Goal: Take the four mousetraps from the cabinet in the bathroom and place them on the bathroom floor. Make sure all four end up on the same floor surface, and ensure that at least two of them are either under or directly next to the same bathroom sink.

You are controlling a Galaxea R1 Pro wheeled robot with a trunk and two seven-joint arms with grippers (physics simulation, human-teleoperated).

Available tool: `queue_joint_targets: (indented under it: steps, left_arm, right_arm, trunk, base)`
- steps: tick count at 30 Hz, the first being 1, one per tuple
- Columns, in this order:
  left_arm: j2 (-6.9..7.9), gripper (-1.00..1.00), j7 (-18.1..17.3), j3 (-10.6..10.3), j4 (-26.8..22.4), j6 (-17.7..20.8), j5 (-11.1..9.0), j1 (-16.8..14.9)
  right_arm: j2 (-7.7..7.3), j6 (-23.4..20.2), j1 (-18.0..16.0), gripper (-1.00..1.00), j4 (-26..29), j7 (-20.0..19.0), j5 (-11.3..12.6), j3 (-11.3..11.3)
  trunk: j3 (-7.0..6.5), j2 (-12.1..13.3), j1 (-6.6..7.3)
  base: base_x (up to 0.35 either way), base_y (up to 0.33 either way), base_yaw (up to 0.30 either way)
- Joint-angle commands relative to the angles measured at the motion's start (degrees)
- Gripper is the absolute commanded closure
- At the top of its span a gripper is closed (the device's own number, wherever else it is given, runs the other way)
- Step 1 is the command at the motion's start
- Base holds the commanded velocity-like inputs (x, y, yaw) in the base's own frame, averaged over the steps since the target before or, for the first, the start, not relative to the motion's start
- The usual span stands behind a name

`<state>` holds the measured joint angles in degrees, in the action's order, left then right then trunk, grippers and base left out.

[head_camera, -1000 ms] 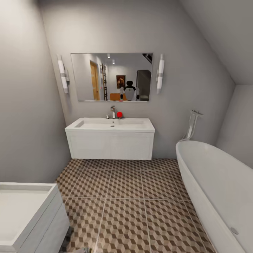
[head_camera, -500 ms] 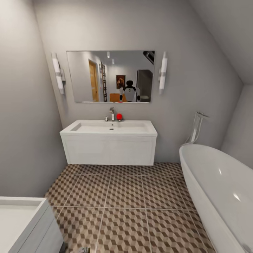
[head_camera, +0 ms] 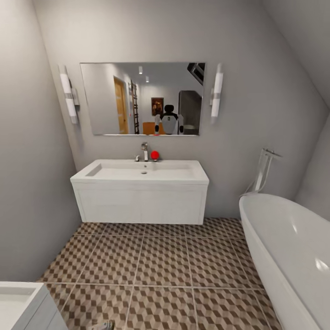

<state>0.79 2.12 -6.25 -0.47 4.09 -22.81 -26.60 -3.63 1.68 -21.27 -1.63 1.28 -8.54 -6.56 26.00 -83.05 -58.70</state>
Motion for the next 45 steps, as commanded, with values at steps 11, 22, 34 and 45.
queue_joint_targets:
  steps: [11,22,34,45]
  left_arm:
    - [-0.06,1.00,0.17,-0.28,-1.04,0.10,-0.46,-0.03]
    - [-0.06,1.00,0.16,-0.54,-1.45,-0.24,-0.42,-0.03]
    - [0.08,1.00,0.17,-0.52,-1.46,-0.31,-0.39,-0.03]
    - [0.22,1.00,0.12,-0.45,-1.49,-3.24,-0.49,-0.03]
  right_arm:
    - [1.16,-0.06,-0.09,1.00,-0.19,-0.04,-0.50,-0.75]
    - [2.34,0.05,-0.09,1.00,-0.21,-0.21,-0.49,-0.79]
    - [2.45,0.08,-0.09,1.00,-0.21,-0.38,-0.56,-0.79]
    - [2.38,0.01,-0.09,1.00,-0.21,-0.38,-0.60,-0.74]
  trunk:
    - [0.06,-0.03,-0.03]
    - [0.06,-0.03,-0.03]
    - [0.06,-0.03,-0.03]
    - [0.06,-0.03,-0.03]
  base:
    - [0.321,0.000,0.000]
    - [0.321,0.000,0.000]
    - [0.321,0.000,0.000]
    - [0.215,0.000,0.000]
